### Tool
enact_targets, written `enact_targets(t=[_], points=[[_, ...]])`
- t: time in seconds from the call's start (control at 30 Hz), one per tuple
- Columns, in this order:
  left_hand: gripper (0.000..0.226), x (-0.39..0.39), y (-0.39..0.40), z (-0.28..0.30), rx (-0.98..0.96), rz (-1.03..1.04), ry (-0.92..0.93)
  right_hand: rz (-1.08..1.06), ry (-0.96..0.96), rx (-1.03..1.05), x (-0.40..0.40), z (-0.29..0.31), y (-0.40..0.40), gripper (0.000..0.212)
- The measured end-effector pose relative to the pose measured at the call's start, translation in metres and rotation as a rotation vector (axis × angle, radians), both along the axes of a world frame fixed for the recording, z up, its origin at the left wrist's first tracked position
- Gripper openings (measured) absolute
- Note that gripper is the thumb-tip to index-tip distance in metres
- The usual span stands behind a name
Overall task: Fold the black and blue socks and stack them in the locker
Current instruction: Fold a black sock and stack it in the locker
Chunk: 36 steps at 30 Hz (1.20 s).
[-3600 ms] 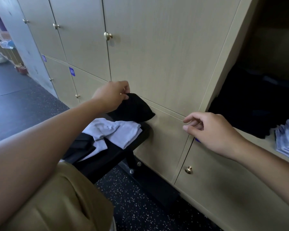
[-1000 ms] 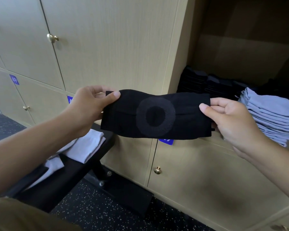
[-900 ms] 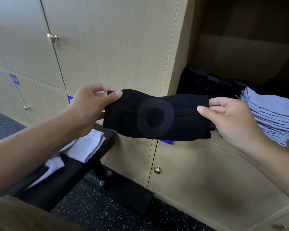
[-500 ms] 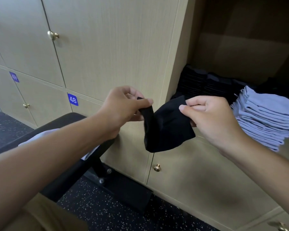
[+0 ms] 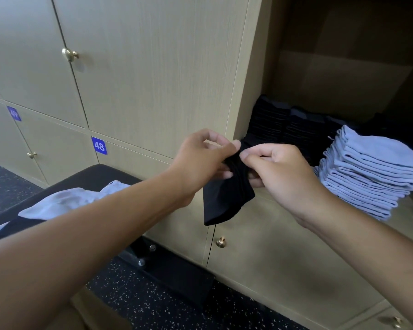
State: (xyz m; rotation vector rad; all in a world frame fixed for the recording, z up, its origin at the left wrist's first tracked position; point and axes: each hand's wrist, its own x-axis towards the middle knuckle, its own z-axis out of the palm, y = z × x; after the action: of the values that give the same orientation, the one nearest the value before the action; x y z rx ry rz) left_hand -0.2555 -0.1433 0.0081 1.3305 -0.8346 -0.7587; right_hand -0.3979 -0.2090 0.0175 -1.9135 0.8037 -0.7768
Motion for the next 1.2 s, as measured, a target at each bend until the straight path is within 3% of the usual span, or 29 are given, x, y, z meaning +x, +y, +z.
enact_targets(t=[0.1,0.2,0.33,0.43,0.5,0.67,0.8,1.2], points=[[0.030,0.000,0.000,0.004,-0.008,-0.053,0.060,0.107,0.007,0.062,-0.005,0.003,0.002,0.010],[0.034,0.000,0.002,0.006,-0.007,-0.075,0.053,0.120,0.017,0.056,-0.010,-0.002,-0.006,0.034],[0.011,0.004,0.000,0.002,-0.019,-0.036,-0.329,0.079,0.063,-0.037,-0.018,0.002,-0.012,0.036],[0.024,0.006,-0.002,-0.001,-0.029,-0.014,-0.507,0.049,0.089,-0.137,-0.025,0.009,-0.015,0.038],[0.026,0.004,-0.002,0.000,-0.025,-0.059,-0.484,0.035,0.069,-0.162,-0.030,0.012,-0.019,0.038],[0.004,-0.006,-0.010,0.000,-0.067,-0.172,-0.367,-0.033,-0.062,-0.150,-0.040,0.016,-0.026,0.037],[0.004,-0.013,-0.015,0.001,-0.083,-0.208,-0.288,-0.061,-0.119,-0.131,-0.046,0.017,-0.030,0.038],[0.010,-0.032,-0.031,0.003,-0.097,-0.240,-0.267,0.103,0.286,-0.348,-0.069,0.028,-0.041,0.019]])
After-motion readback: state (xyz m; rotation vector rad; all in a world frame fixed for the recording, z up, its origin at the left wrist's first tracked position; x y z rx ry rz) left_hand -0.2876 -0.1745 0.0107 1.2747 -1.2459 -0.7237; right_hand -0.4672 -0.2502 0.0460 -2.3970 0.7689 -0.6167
